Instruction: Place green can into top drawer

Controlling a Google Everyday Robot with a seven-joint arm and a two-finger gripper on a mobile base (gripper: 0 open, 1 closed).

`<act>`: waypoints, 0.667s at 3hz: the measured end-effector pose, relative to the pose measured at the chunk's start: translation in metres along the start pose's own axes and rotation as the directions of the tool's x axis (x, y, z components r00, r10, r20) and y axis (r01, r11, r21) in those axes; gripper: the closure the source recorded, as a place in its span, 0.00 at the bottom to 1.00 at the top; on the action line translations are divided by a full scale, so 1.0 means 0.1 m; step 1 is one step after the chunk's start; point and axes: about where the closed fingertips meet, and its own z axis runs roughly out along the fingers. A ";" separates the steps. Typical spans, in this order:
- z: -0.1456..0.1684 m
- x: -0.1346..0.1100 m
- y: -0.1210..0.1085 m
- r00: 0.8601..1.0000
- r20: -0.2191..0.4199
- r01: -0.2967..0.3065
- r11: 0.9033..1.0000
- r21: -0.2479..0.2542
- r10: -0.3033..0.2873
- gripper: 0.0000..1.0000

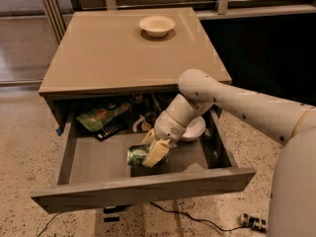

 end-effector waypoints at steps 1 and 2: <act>0.00 0.00 0.00 1.000 0.000 0.000 1.000 0.000 0.000 0.45; 0.00 0.00 0.00 1.000 0.000 0.000 1.000 0.000 0.000 0.21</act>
Offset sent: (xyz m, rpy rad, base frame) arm 0.0000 0.0000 0.0000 0.0000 0.0000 0.0000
